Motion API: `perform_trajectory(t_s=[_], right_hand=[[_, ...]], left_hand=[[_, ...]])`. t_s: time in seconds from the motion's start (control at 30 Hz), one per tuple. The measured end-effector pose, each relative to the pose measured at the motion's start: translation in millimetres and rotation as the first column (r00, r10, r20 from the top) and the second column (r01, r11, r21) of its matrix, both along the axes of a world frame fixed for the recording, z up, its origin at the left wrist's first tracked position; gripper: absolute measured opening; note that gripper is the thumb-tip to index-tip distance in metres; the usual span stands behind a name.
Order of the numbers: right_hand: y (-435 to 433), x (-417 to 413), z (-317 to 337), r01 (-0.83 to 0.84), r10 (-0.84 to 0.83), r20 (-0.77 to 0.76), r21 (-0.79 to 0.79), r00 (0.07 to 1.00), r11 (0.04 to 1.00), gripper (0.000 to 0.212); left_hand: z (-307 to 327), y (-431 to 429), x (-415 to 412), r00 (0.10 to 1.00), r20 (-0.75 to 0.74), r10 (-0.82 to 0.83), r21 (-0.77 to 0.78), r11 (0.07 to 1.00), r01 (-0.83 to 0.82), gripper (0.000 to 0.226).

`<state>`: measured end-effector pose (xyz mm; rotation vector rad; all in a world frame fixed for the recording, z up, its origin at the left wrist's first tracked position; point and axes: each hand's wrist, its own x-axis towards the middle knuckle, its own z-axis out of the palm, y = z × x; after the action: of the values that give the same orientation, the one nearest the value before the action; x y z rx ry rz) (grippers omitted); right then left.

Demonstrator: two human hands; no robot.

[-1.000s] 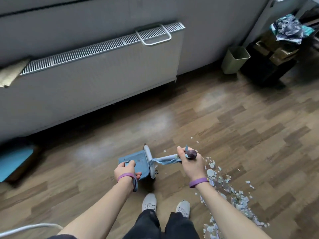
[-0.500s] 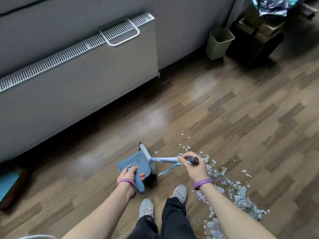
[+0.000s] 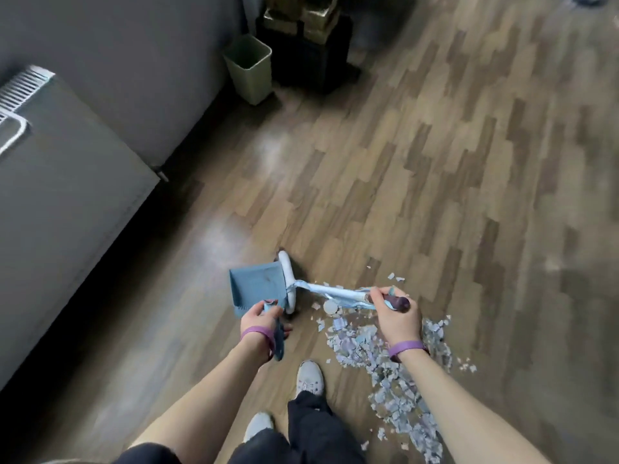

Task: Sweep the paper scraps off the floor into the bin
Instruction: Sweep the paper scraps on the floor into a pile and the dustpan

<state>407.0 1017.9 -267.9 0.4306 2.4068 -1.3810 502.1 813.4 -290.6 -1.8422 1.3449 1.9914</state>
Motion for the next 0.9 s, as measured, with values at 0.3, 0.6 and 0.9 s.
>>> perform_trajectory(t_s=[0.3, 0.6, 0.9], right_hand=[[76, 17, 20, 0.353, -0.343, -0.09, 0.133, 0.935, 0.926, 0.029], [47, 69, 40, 0.325, -0.32, -0.116, 0.025, 0.94, 0.945, 0.031], [-66, 166, 55, 0.102, -0.105, -0.171, -0.026, 0.98, 0.994, 0.035]], left_hand=[[1, 62, -50, 0.946, -0.055, -0.319, 0.103, 0.941, 0.323, 0.011], [23, 12, 14, 0.965, -0.077, -0.25, 0.031, 0.967, 0.252, 0.014], [43, -87, 124, 0.994, -0.044, -0.101, -0.035, 0.994, 0.099, 0.03]])
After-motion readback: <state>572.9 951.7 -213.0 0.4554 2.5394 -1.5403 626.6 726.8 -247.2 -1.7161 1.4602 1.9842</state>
